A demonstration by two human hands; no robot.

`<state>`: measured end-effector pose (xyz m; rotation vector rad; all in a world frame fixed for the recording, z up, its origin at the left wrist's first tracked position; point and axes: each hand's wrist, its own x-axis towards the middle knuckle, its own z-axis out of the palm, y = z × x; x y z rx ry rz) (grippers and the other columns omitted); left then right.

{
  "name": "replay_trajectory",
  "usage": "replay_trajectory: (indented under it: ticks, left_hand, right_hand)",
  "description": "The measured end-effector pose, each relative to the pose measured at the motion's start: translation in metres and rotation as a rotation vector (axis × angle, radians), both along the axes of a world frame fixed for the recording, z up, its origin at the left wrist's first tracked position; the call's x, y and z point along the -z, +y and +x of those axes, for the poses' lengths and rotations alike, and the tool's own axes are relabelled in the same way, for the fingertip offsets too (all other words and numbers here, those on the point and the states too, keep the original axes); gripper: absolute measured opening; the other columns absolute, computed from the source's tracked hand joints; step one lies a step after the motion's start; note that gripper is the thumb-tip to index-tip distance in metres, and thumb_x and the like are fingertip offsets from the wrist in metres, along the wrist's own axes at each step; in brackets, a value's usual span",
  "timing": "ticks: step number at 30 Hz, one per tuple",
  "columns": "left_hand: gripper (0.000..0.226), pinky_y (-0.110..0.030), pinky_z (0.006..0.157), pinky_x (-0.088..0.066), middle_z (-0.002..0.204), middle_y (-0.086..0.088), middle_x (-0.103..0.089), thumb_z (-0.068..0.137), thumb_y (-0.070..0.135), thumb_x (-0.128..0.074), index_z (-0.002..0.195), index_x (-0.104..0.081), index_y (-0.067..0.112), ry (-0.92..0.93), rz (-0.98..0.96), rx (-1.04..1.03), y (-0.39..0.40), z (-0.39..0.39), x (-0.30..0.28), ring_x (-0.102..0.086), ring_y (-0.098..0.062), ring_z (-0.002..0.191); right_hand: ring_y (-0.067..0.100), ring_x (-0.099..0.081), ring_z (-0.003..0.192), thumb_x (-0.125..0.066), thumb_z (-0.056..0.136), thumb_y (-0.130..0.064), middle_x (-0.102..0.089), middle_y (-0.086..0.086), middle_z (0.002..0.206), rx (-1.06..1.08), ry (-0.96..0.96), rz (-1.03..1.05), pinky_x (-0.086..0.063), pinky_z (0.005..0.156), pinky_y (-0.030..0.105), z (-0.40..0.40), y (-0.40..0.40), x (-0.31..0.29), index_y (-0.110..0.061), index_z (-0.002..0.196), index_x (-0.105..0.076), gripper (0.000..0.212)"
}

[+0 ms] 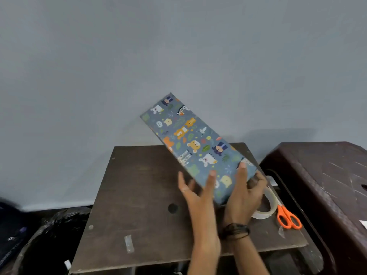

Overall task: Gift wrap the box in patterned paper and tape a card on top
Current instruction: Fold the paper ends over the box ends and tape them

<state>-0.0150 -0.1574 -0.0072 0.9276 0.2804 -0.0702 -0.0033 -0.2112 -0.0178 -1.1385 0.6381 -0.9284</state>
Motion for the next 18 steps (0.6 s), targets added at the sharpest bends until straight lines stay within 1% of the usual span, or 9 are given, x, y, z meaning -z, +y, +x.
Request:
replay_trajectory:
  ticks: [2, 3, 4, 6, 8, 10, 13, 15, 18]
  left_hand:
    - [0.079, -0.028, 0.082, -0.055, 0.124, 0.002, -0.059, 0.072, 0.014, -0.071, 0.137, -0.030, 0.034, -0.041, -0.067, 0.035, -0.012, -0.012, 0.005, -0.064, -0.008, 0.102]
    - [0.079, -0.027, 0.079, -0.056, 0.120, 0.003, -0.062, 0.072, 0.011, -0.071, 0.137, -0.032, 0.036, -0.067, -0.092, 0.038, -0.011, -0.015, 0.007, -0.065, -0.009, 0.101]
    - [0.080, -0.029, 0.080, -0.057, 0.120, 0.003, -0.063, 0.072, 0.011, -0.071, 0.136, -0.033, 0.039, -0.095, -0.104, 0.040, -0.008, -0.015, 0.008, -0.065, -0.012, 0.102]
    - [0.082, -0.039, 0.086, -0.054, 0.122, 0.001, -0.062, 0.070, 0.011, -0.073, 0.134, -0.035, 0.044, -0.140, -0.102, 0.039, 0.002, -0.014, 0.006, -0.063, -0.019, 0.108]
    - [0.084, -0.047, 0.091, -0.050, 0.119, -0.003, -0.064, 0.065, 0.008, -0.078, 0.134, -0.041, 0.038, -0.143, -0.108, 0.034, 0.013, -0.011, 0.003, -0.063, -0.026, 0.107]
    - [0.086, -0.048, 0.088, -0.052, 0.112, -0.005, -0.068, 0.057, 0.009, -0.084, 0.132, -0.047, 0.028, -0.139, -0.077, 0.046, 0.027, -0.005, 0.001, -0.065, -0.027, 0.102]
    - [0.087, -0.041, 0.078, -0.057, 0.109, -0.005, -0.070, 0.045, 0.019, -0.081, 0.127, -0.054, 0.025, -0.207, -0.020, 0.134, 0.054, 0.006, 0.000, -0.068, -0.024, 0.097]
    - [0.087, -0.034, 0.071, -0.058, 0.109, -0.005, -0.070, 0.041, 0.020, -0.080, 0.124, -0.057, 0.023, -0.242, 0.039, 0.195, 0.068, 0.013, 0.003, -0.068, -0.022, 0.097]
    - [0.075, -0.027, 0.065, -0.057, 0.105, -0.004, -0.072, 0.044, 0.013, -0.081, 0.116, -0.063, 0.021, -0.232, 0.034, 0.146, 0.076, 0.018, 0.004, -0.069, -0.021, 0.091]
  right_hand:
    - [0.013, -0.067, 0.089, -0.056, 0.085, -0.041, -0.067, -0.001, 0.101, -0.072, -0.019, -0.016, -0.054, 0.076, 0.033, -0.009, 0.013, 0.000, -0.031, 0.097, -0.048, 0.018]
    - [0.015, -0.068, 0.091, -0.054, 0.085, -0.041, -0.067, 0.002, 0.104, -0.118, -0.038, -0.021, -0.055, 0.076, 0.035, -0.013, 0.016, -0.003, -0.029, 0.098, -0.047, 0.019]
    - [0.015, -0.068, 0.091, -0.053, 0.085, -0.039, -0.068, 0.002, 0.104, -0.163, -0.060, -0.021, -0.056, 0.075, 0.035, -0.016, 0.017, -0.005, -0.027, 0.099, -0.047, 0.019]
    - [0.010, -0.069, 0.086, -0.052, 0.087, -0.031, -0.071, -0.002, 0.095, -0.245, -0.096, 0.000, -0.057, 0.070, 0.027, -0.022, 0.017, -0.009, -0.023, 0.099, -0.046, 0.015]
    - [0.005, -0.067, 0.080, -0.054, 0.085, -0.027, -0.070, -0.006, 0.085, -0.293, -0.092, -0.018, -0.054, 0.066, 0.019, -0.028, 0.015, -0.012, -0.019, 0.094, -0.045, 0.015]
    - [0.007, -0.063, 0.079, -0.056, 0.080, -0.032, -0.065, -0.007, 0.080, -0.320, -0.056, -0.059, -0.051, 0.069, 0.021, -0.032, 0.012, -0.012, -0.018, 0.090, -0.047, 0.020]
    - [0.017, -0.061, 0.089, -0.055, 0.074, -0.043, -0.065, 0.000, 0.092, -0.387, 0.008, -0.018, -0.049, 0.076, 0.030, -0.030, 0.003, -0.009, -0.018, 0.096, -0.052, 0.034]
    - [0.017, -0.065, 0.094, -0.064, 0.072, -0.049, -0.068, 0.002, 0.103, -0.497, 0.038, 0.022, -0.054, 0.076, 0.029, -0.028, -0.003, -0.011, -0.016, 0.109, -0.055, 0.050]
    - [0.016, -0.068, 0.096, -0.070, 0.070, -0.028, -0.071, 0.003, 0.106, -0.610, 0.032, 0.108, -0.057, 0.074, 0.026, -0.027, -0.005, -0.013, -0.012, 0.110, -0.055, 0.046]
